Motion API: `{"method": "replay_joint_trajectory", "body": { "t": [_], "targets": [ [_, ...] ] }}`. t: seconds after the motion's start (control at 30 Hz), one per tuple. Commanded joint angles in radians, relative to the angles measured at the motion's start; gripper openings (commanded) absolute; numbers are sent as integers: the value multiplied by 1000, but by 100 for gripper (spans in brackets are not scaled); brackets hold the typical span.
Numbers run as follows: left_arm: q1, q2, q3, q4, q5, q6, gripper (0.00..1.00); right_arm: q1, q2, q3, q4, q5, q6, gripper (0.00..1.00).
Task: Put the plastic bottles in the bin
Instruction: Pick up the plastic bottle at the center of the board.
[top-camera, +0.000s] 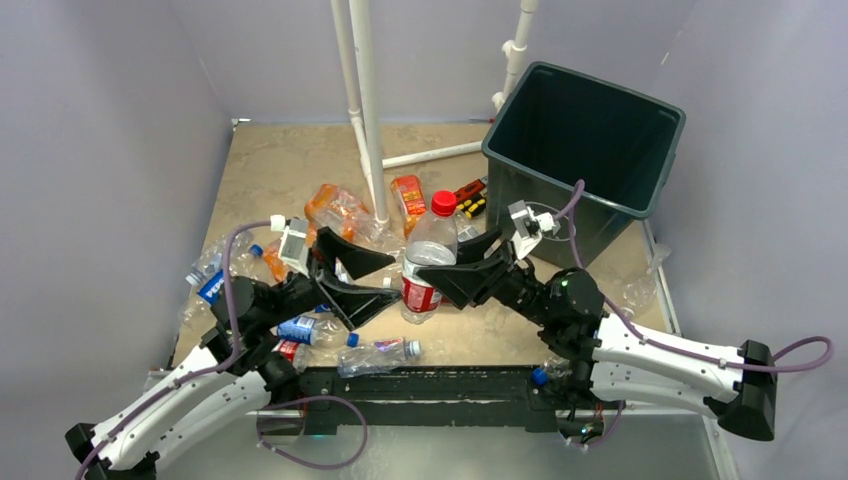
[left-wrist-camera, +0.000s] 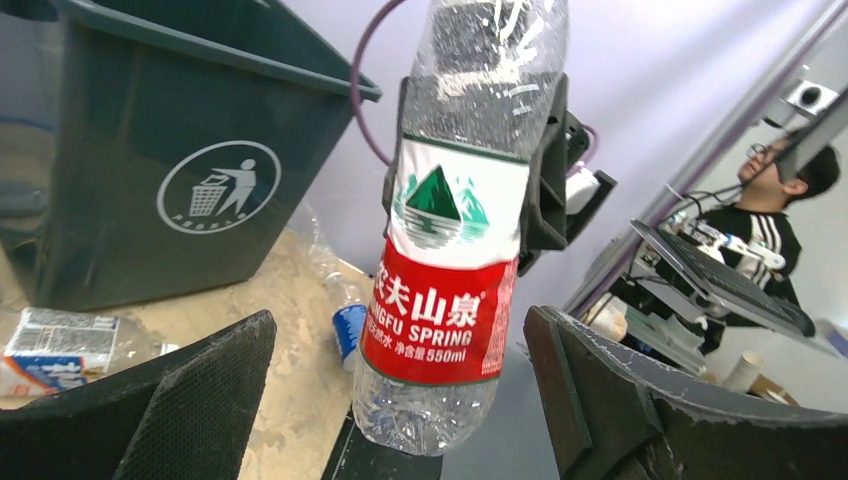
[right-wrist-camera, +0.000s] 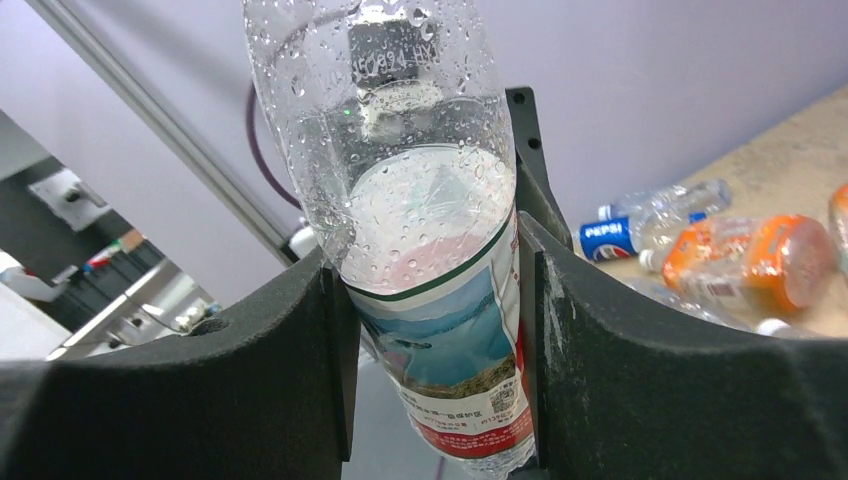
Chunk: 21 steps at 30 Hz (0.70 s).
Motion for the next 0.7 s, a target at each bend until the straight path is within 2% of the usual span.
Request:
{"method": "replay_joint_trajectory", "body": {
  "t": [0.0, 0.17, 0.3, 0.37, 0.53, 0.67],
  "targets": [
    [1, 9, -32, 155, 117, -10, 96, 0, 12, -40, 215, 14, 74, 49],
    [2, 80, -26, 149, 140, -9, 95, 0, 84, -20, 299, -9, 111, 49],
    [2, 99, -43, 217, 149, -32, 93, 0, 118, -13, 332, -20, 119, 49],
    [0, 105, -47, 232, 158, -35, 88, 0, 121, -13, 330, -11, 112, 49],
    [0, 117, -62, 241, 163, -38, 64, 0, 120, -34, 351, 2, 106, 50],
    [-1, 127, -81, 267, 165, -48, 56, 0, 112, -56, 374, 14, 103, 50]
  ]
}}
